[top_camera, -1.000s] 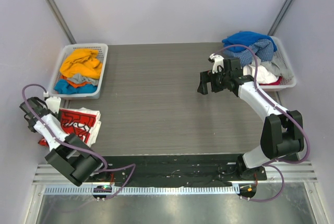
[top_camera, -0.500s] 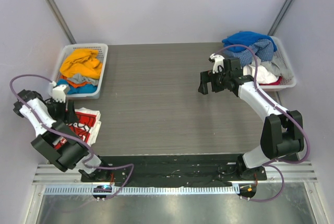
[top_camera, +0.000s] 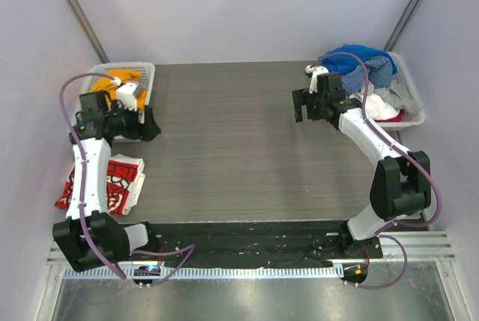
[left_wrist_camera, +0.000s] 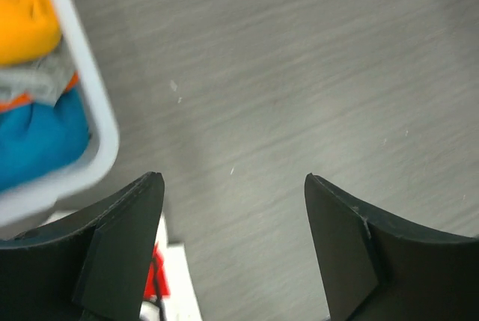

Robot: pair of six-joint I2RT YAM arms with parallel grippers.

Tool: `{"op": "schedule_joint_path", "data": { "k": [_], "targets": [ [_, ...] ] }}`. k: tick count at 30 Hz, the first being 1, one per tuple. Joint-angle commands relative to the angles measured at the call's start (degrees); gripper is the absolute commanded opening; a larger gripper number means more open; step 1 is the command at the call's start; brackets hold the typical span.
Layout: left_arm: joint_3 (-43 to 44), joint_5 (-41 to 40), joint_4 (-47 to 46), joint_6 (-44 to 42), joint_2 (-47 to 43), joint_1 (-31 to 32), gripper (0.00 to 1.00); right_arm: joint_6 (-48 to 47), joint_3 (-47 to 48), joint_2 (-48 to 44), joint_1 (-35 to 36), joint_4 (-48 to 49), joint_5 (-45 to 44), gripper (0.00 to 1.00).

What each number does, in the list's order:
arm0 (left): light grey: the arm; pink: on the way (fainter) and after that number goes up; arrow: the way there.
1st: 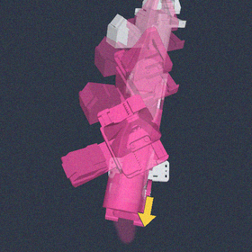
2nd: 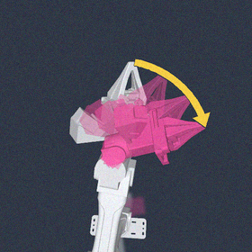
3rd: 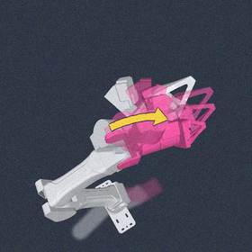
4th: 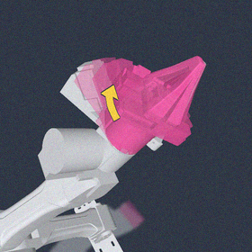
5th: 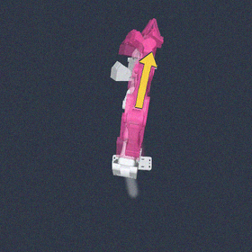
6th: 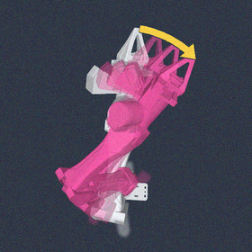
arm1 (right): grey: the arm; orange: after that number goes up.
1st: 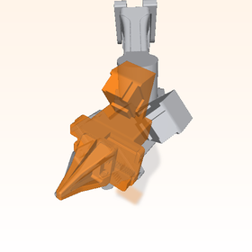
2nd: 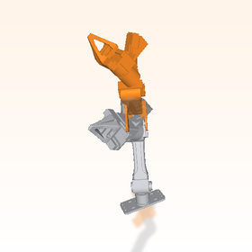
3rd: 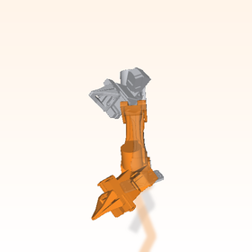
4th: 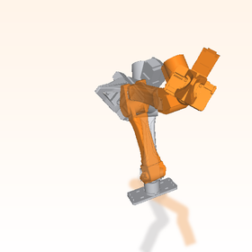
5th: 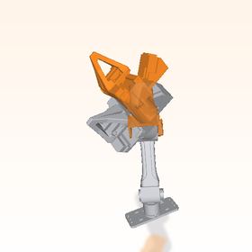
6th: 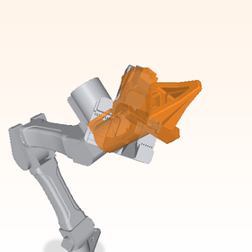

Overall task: Fold and stack the t-shirts
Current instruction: Put the neatly folded tshirt into the corner of the board with the left arm

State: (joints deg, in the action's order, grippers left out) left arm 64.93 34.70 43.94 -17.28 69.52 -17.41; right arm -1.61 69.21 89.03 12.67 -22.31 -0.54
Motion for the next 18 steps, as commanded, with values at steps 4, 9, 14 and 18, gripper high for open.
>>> {"op": "schedule_joint_path", "data": {
  "k": [4,9,14,18],
  "targets": [
    [9.24,-15.70,-15.37,19.80,10.19,13.79,0.80,-0.59,5.58,3.25,0.34,4.11,-10.26,1.00],
    [13.64,-25.98,-20.12,20.62,15.29,22.76,0.83,-0.77,7.08,2.82,0.43,7.44,-16.42,1.00],
    [15.75,-31.97,-22.50,20.88,18.90,28.48,0.87,-1.64,1.39,-1.31,0.43,13.59,-18.80,1.00],
    [14.70,-36.87,-24.43,19.57,20.04,31.29,0.88,-2.35,-1.36,-4.30,0.34,16.50,-20.11,1.00]
  ]
}}
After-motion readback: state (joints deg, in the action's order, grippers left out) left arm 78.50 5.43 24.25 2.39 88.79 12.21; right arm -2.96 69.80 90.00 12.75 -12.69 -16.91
